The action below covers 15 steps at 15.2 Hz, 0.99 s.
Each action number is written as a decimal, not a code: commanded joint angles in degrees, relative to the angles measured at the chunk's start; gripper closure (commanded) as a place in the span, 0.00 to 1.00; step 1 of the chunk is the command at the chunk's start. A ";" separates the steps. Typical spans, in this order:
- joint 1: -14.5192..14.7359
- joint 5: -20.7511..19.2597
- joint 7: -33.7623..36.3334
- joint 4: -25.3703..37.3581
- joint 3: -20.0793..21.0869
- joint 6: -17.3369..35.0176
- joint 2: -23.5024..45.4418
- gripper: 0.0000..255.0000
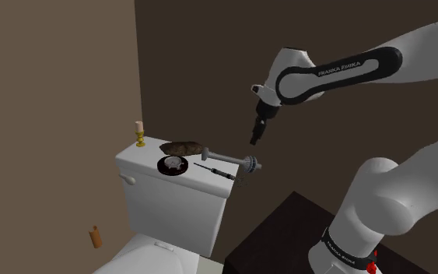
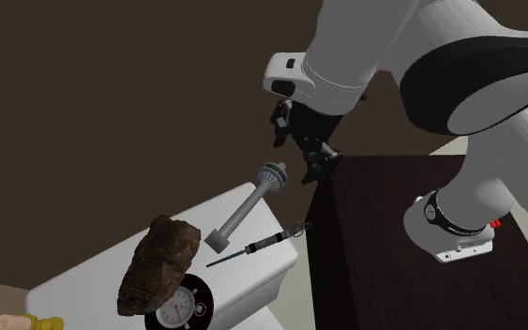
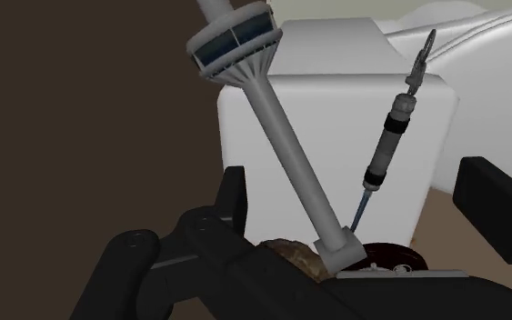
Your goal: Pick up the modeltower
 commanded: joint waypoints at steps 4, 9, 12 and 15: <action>5.94 3.67 -15.57 -0.45 -7.54 13.89 10.66 0.00; 16.56 17.15 -37.28 2.51 -16.70 24.18 23.13 0.00; 19.78 24.46 -45.13 3.33 -18.87 26.88 27.41 0.00; 20.99 29.30 -49.05 3.20 -19.42 28.85 30.00 0.00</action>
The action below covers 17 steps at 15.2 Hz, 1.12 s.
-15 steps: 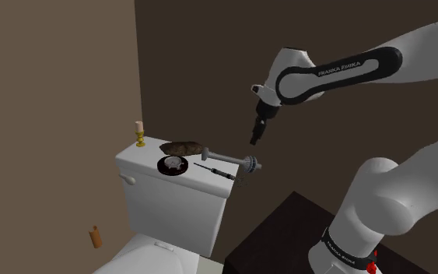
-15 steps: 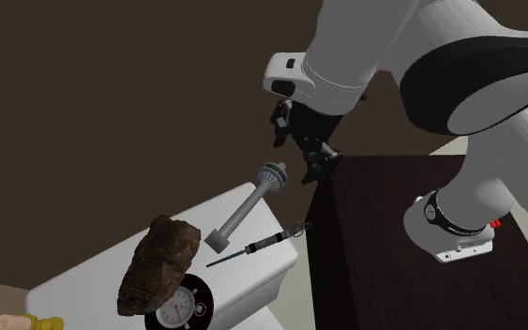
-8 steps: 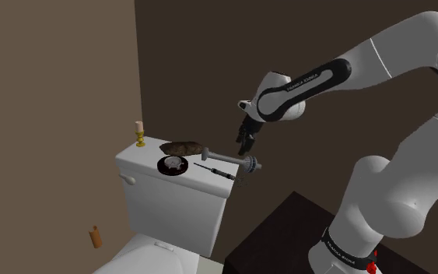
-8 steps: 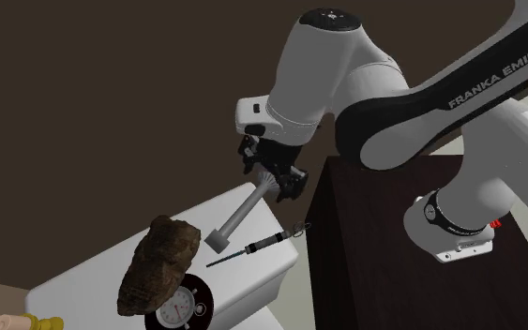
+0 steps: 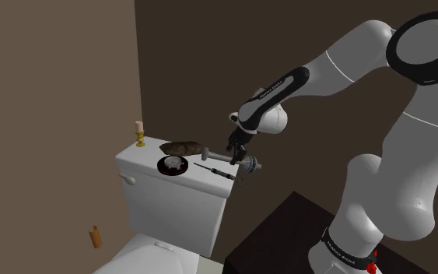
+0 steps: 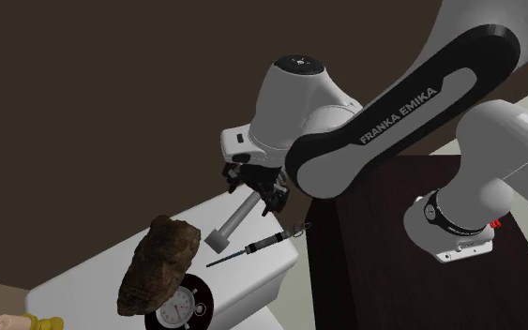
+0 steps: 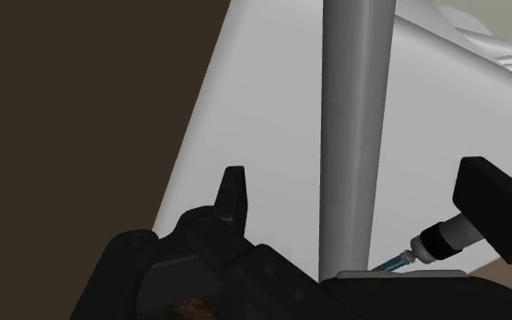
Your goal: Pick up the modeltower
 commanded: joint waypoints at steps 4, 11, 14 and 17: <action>1.22 6.62 -5.37 0.07 -0.29 2.06 3.15 0.00; 1.21 6.47 -5.20 0.03 -0.24 2.07 3.07 1.00; 1.21 6.47 -5.20 0.03 -0.24 2.07 3.07 1.00; 0.71 2.68 -2.22 -0.04 -0.35 0.97 1.27 1.00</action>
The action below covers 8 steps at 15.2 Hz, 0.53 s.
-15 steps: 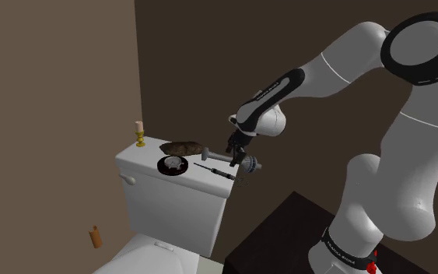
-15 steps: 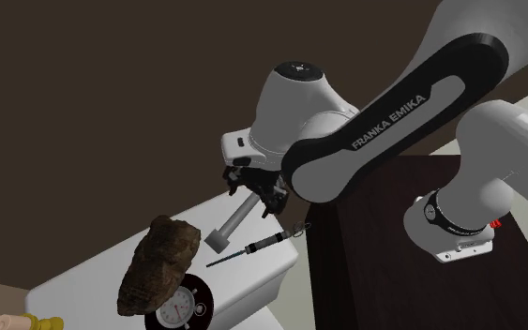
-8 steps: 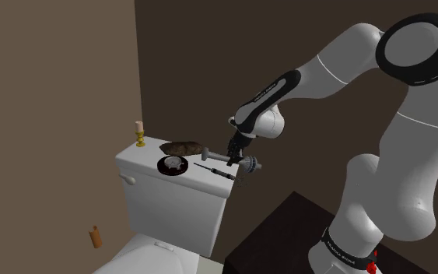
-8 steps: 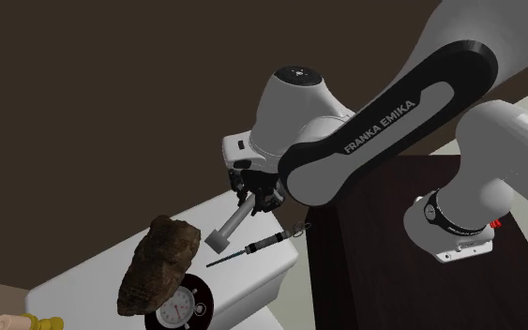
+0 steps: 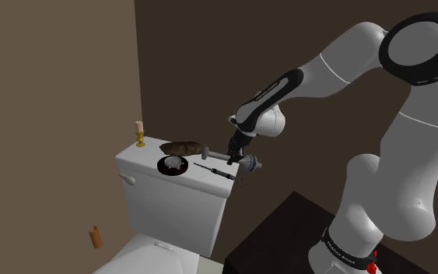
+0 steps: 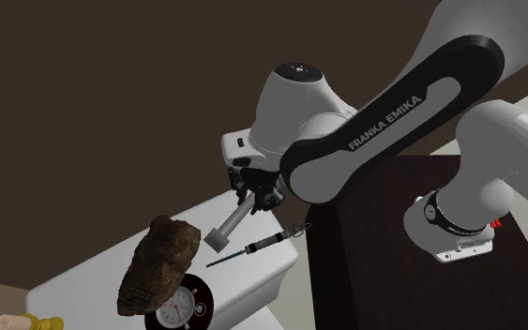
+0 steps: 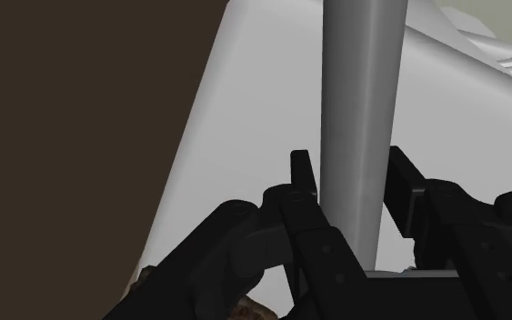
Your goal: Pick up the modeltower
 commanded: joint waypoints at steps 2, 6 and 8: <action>-0.86 -5.22 4.18 -0.08 0.15 -1.65 -2.59 1.00; -2.50 -10.86 8.78 0.31 1.05 -4.47 -5.86 1.00; -3.29 -13.08 10.64 0.65 1.59 -5.99 -7.35 1.00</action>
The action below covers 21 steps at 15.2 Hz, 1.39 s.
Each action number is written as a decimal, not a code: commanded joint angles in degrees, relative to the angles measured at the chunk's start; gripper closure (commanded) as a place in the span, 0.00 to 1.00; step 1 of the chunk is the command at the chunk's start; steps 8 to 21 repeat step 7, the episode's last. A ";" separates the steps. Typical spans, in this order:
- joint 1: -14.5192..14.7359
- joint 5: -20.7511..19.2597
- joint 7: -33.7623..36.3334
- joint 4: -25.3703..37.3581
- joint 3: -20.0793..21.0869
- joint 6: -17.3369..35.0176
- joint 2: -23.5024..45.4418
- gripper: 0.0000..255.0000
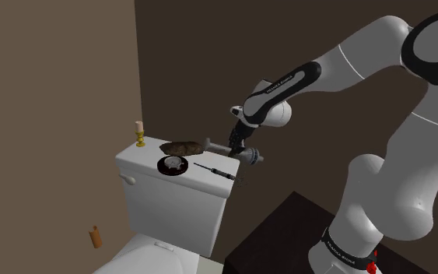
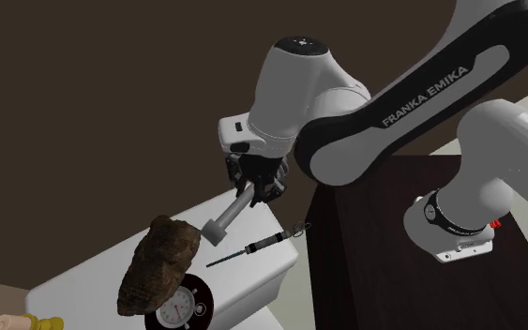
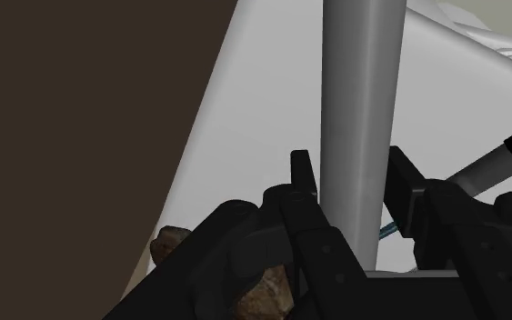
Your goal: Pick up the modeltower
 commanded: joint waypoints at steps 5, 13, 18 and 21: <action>-2.20 -5.69 4.92 1.28 1.76 -4.84 -4.32 1.00; -2.27 -5.78 5.01 1.32 1.82 -4.96 -4.41 1.00; -2.27 -5.78 5.01 1.32 1.82 -4.96 -4.41 1.00; -2.27 -5.78 5.01 1.32 1.82 -4.96 -4.41 1.00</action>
